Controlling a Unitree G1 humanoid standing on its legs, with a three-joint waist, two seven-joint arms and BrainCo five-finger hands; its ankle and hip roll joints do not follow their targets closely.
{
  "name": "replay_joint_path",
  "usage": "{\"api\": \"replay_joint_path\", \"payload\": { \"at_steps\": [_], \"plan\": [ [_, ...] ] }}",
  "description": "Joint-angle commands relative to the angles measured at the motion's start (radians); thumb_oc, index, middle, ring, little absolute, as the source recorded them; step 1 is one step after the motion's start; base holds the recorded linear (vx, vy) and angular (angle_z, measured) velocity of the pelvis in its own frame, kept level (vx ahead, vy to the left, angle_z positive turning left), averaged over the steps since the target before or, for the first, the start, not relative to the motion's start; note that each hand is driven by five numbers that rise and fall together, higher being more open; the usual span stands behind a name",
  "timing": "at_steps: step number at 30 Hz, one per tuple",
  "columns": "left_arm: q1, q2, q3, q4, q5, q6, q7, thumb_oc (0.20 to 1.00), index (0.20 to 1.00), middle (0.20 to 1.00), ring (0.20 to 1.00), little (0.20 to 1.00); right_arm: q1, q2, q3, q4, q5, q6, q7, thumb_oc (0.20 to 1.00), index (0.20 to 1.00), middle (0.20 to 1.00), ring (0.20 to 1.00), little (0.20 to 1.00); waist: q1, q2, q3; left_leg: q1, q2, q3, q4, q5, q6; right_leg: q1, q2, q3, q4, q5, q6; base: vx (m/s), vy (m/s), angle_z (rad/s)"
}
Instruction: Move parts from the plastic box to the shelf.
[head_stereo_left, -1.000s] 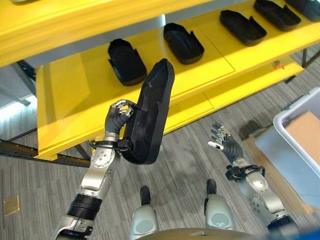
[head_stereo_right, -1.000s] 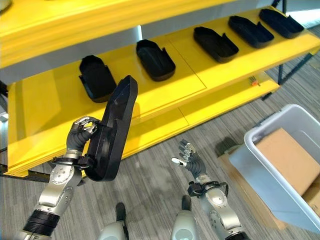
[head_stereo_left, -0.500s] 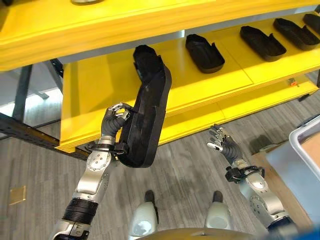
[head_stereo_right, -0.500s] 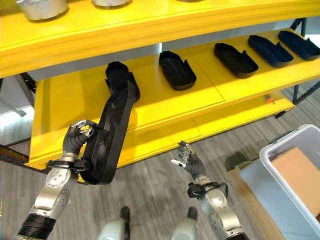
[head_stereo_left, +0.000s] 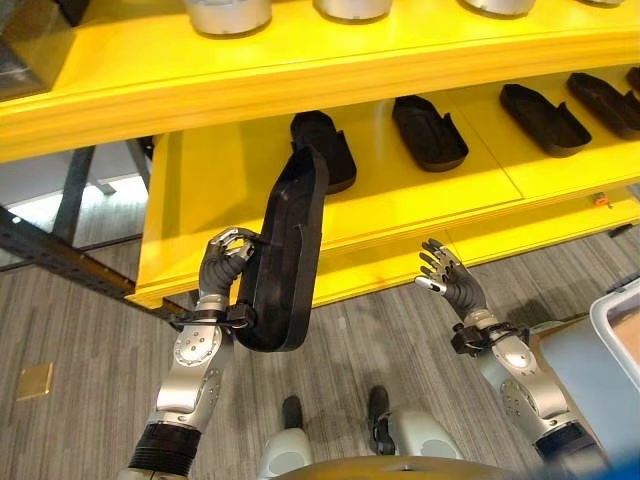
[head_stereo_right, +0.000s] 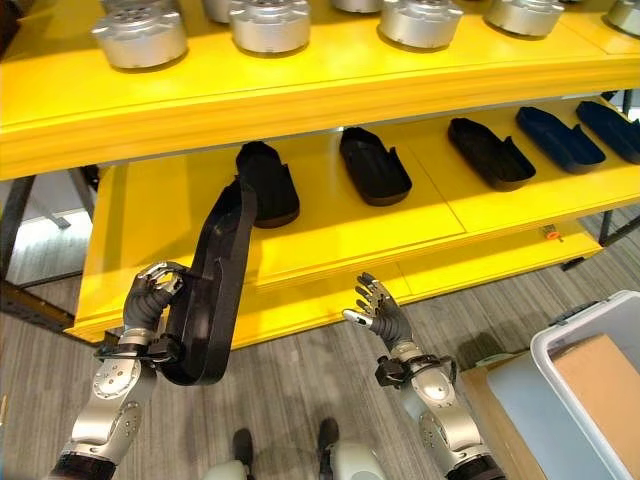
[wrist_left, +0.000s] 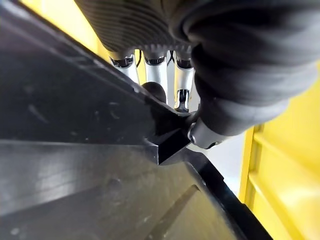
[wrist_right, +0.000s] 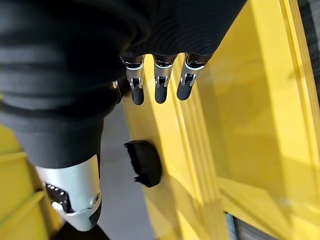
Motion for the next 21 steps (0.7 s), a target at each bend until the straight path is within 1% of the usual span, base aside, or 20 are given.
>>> {"api": "replay_joint_path", "payload": {
  "at_steps": [1,2,3,4,5,6,7,9,10,11,12,15,18,21],
  "plan": [
    [-0.072,0.033,0.041,-0.081,-0.011,-0.078,0.008,0.200,0.200,0.200,0.200,0.200,-0.023,-0.009,-0.004,-0.066,0.017,-0.071,-0.010,1.000,1.000,1.000,1.000,1.000,-0.006,-0.001,0.046,0.008,0.059,-0.068,0.045,-0.018,-0.002,0.045,-0.101,0.015,0.001,0.018,0.102,0.05,0.039,-0.08],
    [-0.069,0.035,0.047,-0.082,-0.011,-0.076,0.012,0.200,0.200,0.200,0.200,0.200,-0.023,-0.005,-0.008,-0.061,0.017,-0.074,-0.019,1.000,1.000,1.000,1.000,1.000,-0.014,0.001,0.040,0.022,0.121,-0.049,-0.032,-0.005,0.005,0.042,-0.107,0.010,0.018,0.005,0.110,0.08,0.038,-0.10],
    [-0.068,0.035,0.048,-0.083,-0.011,-0.075,0.012,0.200,0.200,0.200,0.200,0.200,-0.023,-0.006,-0.007,-0.061,0.016,-0.075,-0.019,1.000,1.000,1.000,1.000,1.000,-0.011,-0.001,0.041,0.034,0.123,-0.043,-0.045,0.000,0.003,0.042,-0.107,0.013,0.021,0.002,0.108,0.19,0.247,0.21],
    [-0.079,0.046,0.059,-0.068,0.008,-0.079,0.036,0.200,0.200,0.200,0.200,0.200,-0.014,-0.010,-0.028,-0.053,0.008,-0.084,-0.039,1.000,1.000,1.000,1.000,1.000,-0.007,0.028,0.043,0.070,0.224,-0.013,-0.266,0.097,-0.001,0.021,-0.124,0.035,0.105,-0.025,0.138,0.18,0.284,0.26],
    [-0.079,0.045,0.065,-0.069,0.003,-0.080,0.031,0.200,0.200,0.200,0.200,0.200,-0.006,-0.008,-0.034,-0.057,0.007,-0.084,-0.040,1.000,1.000,1.000,1.000,1.000,-0.012,0.038,0.039,0.098,0.226,-0.001,-0.283,0.075,-0.002,0.011,-0.130,0.044,0.122,-0.038,0.143,0.21,0.378,0.23],
    [-0.077,0.050,0.062,-0.066,0.005,-0.081,0.031,0.200,0.200,0.200,0.200,0.200,-0.006,-0.004,-0.032,-0.050,0.003,-0.086,-0.039,1.000,1.000,1.000,1.000,1.000,-0.010,0.047,0.034,0.114,0.221,-0.010,-0.304,0.066,-0.007,0.002,-0.135,0.060,0.132,-0.034,0.149,0.09,0.243,-0.05],
    [-0.088,0.051,0.057,-0.059,0.008,-0.082,0.028,0.200,0.200,0.200,0.200,0.200,0.001,0.000,-0.037,-0.053,-0.001,-0.086,-0.038,1.000,1.000,1.000,1.000,1.000,-0.014,0.058,0.027,0.117,0.209,0.002,-0.315,0.063,-0.014,0.005,-0.149,0.062,0.121,-0.029,0.156,0.10,0.252,-0.21],
    [-0.104,0.060,0.042,-0.060,0.013,-0.084,0.021,0.200,0.200,0.200,0.200,0.200,0.005,0.006,-0.047,-0.057,0.001,-0.085,-0.040,1.000,1.000,1.000,1.000,1.000,-0.017,0.062,0.023,0.115,0.179,0.007,-0.286,0.036,-0.011,0.027,-0.180,0.060,0.092,-0.007,0.169,0.11,0.247,-0.12],
    [-0.111,0.067,0.040,-0.059,0.020,-0.088,0.021,0.200,0.200,0.200,0.200,0.200,0.008,0.007,-0.050,-0.061,0.001,-0.087,-0.037,1.000,1.000,1.000,1.000,1.000,-0.017,0.060,0.024,0.110,0.160,0.010,-0.269,0.013,-0.007,0.042,-0.196,0.064,0.071,0.006,0.177,0.08,0.163,0.14],
    [-0.112,0.067,0.040,-0.059,0.020,-0.088,0.022,0.200,0.200,0.200,0.200,0.200,0.009,0.008,-0.050,-0.062,0.001,-0.087,-0.037,1.000,1.000,1.000,1.000,1.000,-0.017,0.059,0.024,0.110,0.158,0.010,-0.265,0.011,-0.006,0.044,-0.198,0.064,0.069,0.007,0.179,0.10,0.226,0.27],
    [-0.124,0.079,0.039,-0.052,0.025,-0.092,0.029,0.200,0.200,0.200,0.200,0.200,0.013,0.016,-0.050,-0.059,0.000,-0.083,-0.036,1.000,1.000,1.000,1.000,1.000,-0.014,0.054,0.026,0.099,0.126,0.017,-0.223,-0.026,0.000,0.064,-0.225,0.069,0.038,0.027,0.192,0.09,0.219,0.28],
    [-0.145,0.094,0.041,-0.044,0.032,-0.098,0.039,0.200,0.200,0.200,0.200,0.200,0.018,0.030,-0.044,-0.056,0.006,-0.077,-0.033,1.000,1.000,1.000,1.000,1.000,-0.012,0.044,0.029,0.068,0.094,0.036,-0.151,-0.072,0.007,0.085,-0.259,0.072,-0.011,0.058,0.210,0.08,0.209,0.07],
    [-0.172,0.107,0.042,-0.017,0.061,-0.099,0.066,0.200,0.200,0.200,0.200,0.200,0.020,0.035,-0.040,-0.053,0.002,-0.073,-0.027,1.000,1.000,1.000,1.000,1.000,-0.013,0.033,0.022,0.045,0.078,0.046,-0.115,-0.100,0.014,0.090,-0.272,0.081,-0.047,0.073,0.219,0.06,0.127,0.09],
    [-0.192,0.115,0.043,0.009,0.085,-0.094,0.083,0.200,0.200,0.200,0.200,0.200,0.022,0.035,-0.038,-0.053,0.003,-0.068,-0.026,1.000,1.000,1.000,1.000,1.000,-0.014,0.025,0.018,0.037,0.073,0.050,-0.105,-0.110,0.018,0.093,-0.278,0.081,-0.059,0.080,0.225,0.04,0.064,0.00]
  ]
}}
